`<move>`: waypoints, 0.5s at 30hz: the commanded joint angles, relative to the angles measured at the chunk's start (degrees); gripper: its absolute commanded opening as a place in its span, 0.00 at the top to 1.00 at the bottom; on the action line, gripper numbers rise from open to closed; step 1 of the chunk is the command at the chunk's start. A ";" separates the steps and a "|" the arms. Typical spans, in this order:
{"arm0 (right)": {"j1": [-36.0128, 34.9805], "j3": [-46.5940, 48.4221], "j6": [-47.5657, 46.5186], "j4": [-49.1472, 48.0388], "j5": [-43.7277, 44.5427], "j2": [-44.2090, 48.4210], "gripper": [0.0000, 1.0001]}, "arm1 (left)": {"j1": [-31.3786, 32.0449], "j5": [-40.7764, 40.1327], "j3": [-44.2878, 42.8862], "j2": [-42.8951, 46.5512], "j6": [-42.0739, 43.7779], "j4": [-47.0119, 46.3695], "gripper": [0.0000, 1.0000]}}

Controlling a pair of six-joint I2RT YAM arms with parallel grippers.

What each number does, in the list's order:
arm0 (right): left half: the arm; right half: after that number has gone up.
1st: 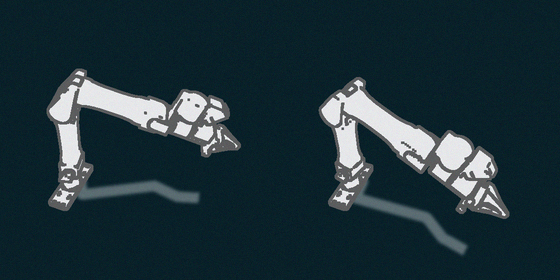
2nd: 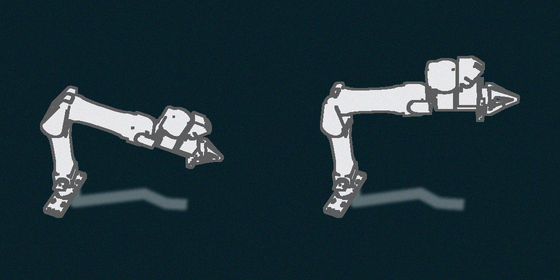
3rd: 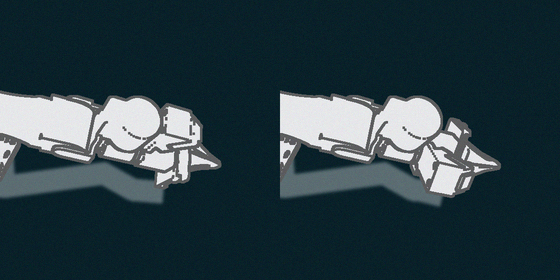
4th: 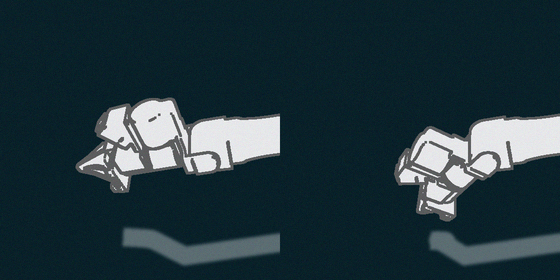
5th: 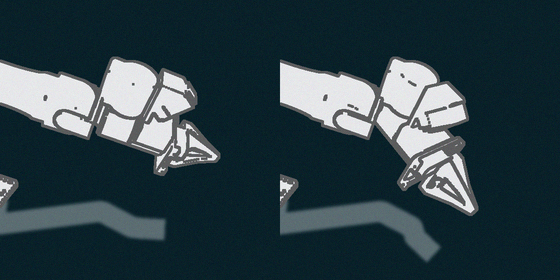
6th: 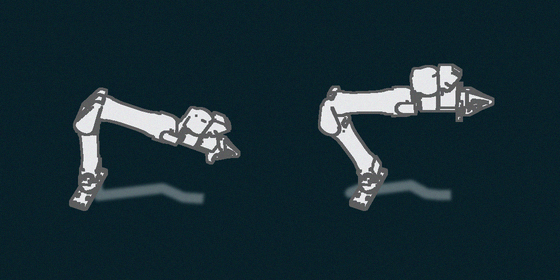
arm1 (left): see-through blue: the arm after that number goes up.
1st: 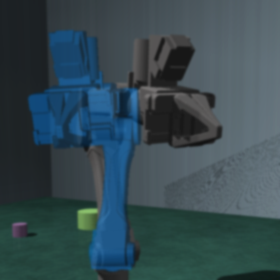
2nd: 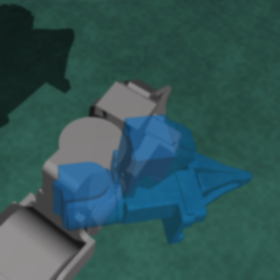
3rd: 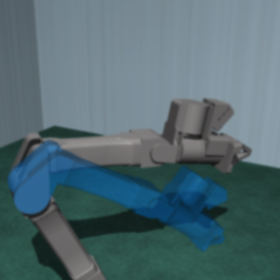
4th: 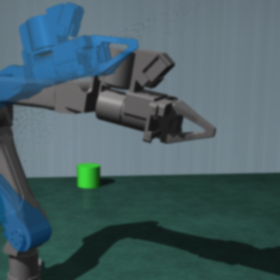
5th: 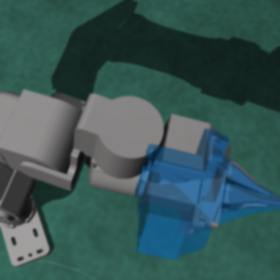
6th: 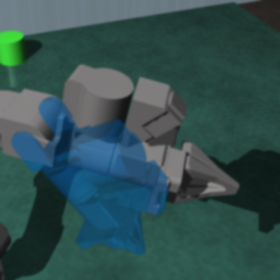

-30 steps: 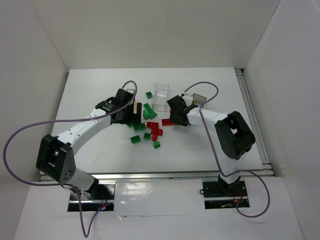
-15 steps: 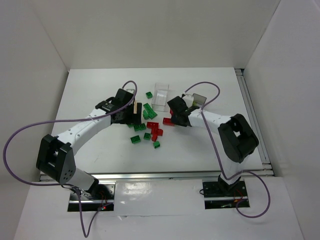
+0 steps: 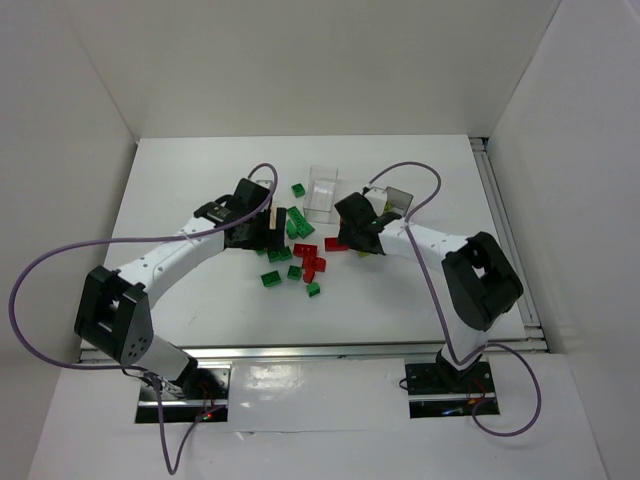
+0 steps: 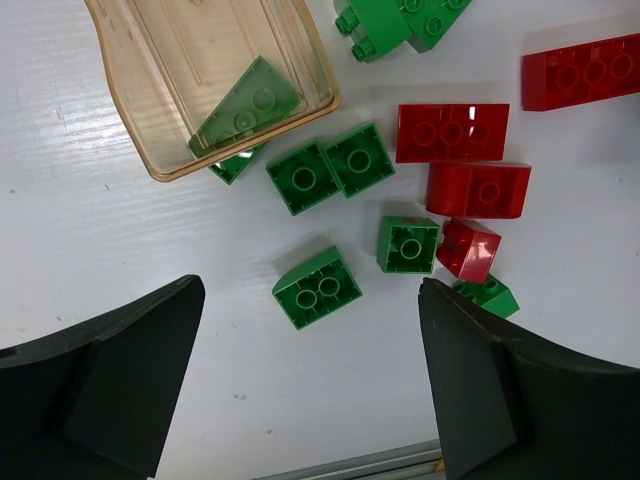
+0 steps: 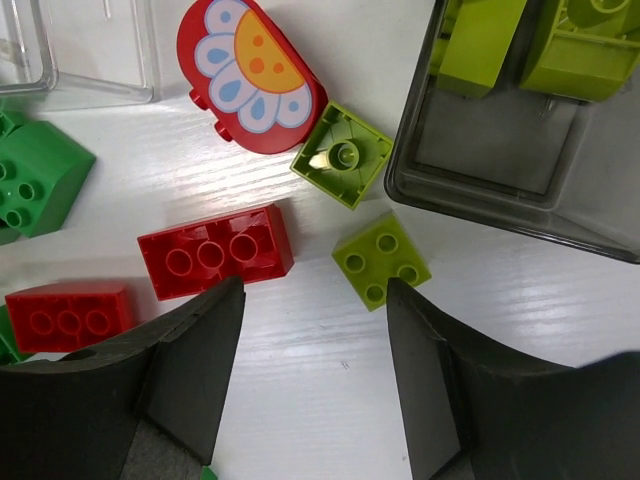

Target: Sort the legos into containers by color

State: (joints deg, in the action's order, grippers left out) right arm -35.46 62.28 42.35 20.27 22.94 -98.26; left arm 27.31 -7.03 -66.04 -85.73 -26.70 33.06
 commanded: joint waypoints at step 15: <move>4.53 -2.96 -1.91 -1.02 -0.79 -2.37 0.30 | 1.25 0.70 -2.69 -1.19 1.74 0.43 0.02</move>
State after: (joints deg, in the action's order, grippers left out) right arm -31.59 59.53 41.98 20.12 22.74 -99.33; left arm 27.90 -6.94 -66.46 -86.17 -25.63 33.06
